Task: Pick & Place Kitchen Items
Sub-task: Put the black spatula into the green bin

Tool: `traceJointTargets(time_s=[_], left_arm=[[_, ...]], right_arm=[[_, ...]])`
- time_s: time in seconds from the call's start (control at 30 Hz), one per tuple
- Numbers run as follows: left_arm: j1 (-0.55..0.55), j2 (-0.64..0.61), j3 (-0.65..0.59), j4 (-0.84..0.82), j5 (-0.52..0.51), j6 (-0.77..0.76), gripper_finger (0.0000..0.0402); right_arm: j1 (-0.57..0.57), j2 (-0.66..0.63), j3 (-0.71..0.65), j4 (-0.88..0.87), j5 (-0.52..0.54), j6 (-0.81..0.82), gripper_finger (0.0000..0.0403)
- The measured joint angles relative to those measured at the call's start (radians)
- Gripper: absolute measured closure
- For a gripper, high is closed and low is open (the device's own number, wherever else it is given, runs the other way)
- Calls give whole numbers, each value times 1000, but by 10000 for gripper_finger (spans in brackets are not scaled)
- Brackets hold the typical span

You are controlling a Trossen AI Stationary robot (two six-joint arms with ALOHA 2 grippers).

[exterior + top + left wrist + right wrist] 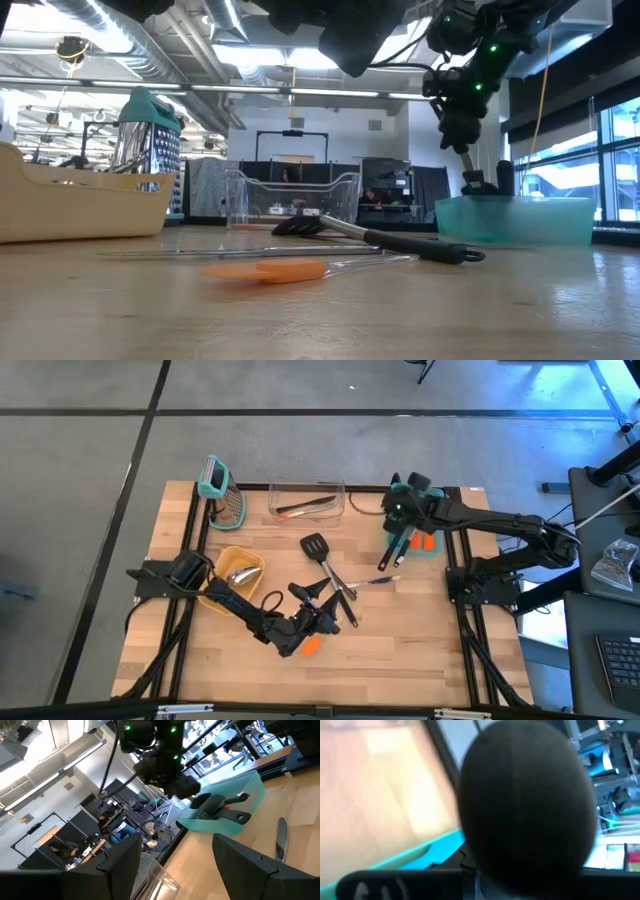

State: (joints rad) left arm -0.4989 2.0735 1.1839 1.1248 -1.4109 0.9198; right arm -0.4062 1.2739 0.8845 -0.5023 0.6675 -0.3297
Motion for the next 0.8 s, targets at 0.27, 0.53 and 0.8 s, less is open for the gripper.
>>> traceJointTargets(time_s=[0.27,0.53,0.8], left_arm=[[-19,0,0,-1,7,18,160],[-24,0,0,-10,7,18,160],[-22,0,0,-27,2,17,160]], right_arm=[[-102,50,0,150,-145,4,342],[-110,201,0,384,-133,-18,342],[-101,237,0,469,-145,-42,342]])
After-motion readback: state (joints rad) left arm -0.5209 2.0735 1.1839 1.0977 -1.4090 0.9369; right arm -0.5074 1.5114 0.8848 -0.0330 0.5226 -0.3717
